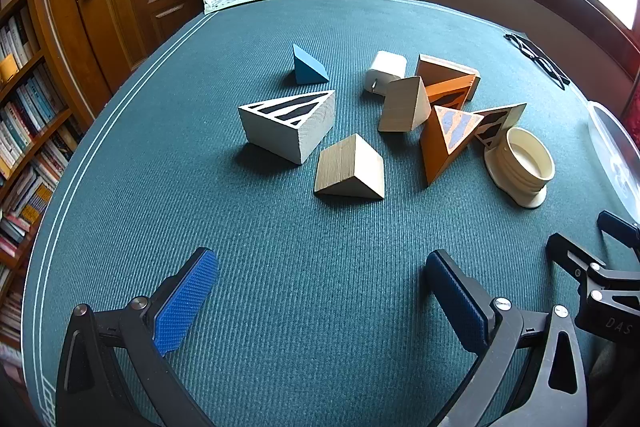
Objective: Organize rigid objects
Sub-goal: 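Move the left gripper toward the white-and-black striped triangular block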
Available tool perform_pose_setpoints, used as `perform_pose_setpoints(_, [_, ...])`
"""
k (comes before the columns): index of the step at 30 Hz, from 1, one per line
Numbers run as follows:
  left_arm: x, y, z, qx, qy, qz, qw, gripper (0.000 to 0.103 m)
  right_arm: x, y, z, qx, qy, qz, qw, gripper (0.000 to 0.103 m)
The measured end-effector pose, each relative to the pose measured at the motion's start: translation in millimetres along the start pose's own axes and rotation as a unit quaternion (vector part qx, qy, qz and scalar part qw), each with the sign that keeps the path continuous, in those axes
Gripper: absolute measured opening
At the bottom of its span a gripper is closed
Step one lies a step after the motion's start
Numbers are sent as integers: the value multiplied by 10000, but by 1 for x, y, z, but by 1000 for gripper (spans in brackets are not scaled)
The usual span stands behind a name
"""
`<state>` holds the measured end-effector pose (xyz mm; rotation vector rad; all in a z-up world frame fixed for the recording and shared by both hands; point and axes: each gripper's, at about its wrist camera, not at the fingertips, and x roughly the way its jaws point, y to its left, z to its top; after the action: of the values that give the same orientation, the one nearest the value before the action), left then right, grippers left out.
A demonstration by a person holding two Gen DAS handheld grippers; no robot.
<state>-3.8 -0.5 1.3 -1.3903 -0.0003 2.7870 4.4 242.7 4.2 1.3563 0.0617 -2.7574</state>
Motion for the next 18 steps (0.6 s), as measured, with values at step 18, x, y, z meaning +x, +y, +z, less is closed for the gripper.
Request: perform_pose_setpoints(18, [0, 9, 7, -22, 14, -154, 9999, 103, 0, 0, 0, 1, 3, 1, 10000, 103])
